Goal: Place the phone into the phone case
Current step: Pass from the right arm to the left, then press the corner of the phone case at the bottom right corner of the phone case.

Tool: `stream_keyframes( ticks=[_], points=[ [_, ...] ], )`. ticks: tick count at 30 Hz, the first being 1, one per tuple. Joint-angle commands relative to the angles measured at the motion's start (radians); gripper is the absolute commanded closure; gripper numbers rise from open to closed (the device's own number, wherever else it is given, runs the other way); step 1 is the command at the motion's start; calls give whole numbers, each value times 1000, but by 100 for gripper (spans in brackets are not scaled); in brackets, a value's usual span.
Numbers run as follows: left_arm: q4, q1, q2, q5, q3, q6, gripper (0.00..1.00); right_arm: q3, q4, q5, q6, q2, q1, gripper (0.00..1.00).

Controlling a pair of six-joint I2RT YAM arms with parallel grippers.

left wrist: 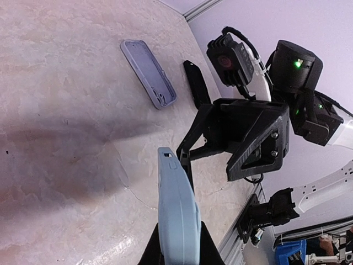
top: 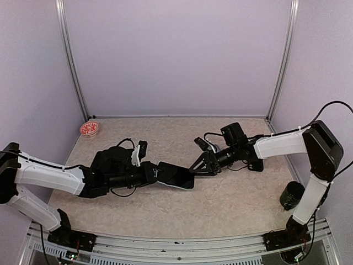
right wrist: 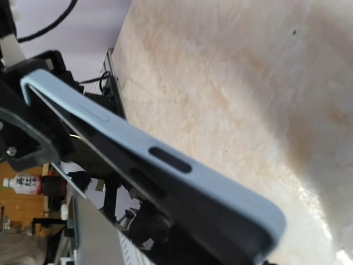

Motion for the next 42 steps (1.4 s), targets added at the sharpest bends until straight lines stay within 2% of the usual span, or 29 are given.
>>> stream_keyframes(
  ticks=[1, 13, 17, 22, 24, 34, 42],
  points=[
    [14, -7, -59, -11, 32, 63, 100, -9, -50, 22, -66, -67, -31, 32],
    [142, -37, -195, 135, -3, 261, 100, -144, 165, -66, -49, -204, -43, 17],
    [154, -40, -235, 182, -9, 304, 100, -189, 208, -105, -72, -264, -43, 16],
    [177, -40, -256, 225, -18, 319, 100, -270, 444, -246, 21, -341, -39, 16],
    [200, -40, -254, 248, -23, 317, 100, -278, 483, -275, 33, -364, -24, 16],
    [310, -41, -202, 334, -22, 298, 100, -217, 471, -315, -2, -352, 65, 21],
    [303, -38, -208, 304, -34, 302, 100, -220, 469, -343, -29, -367, 103, 40]
  ],
)
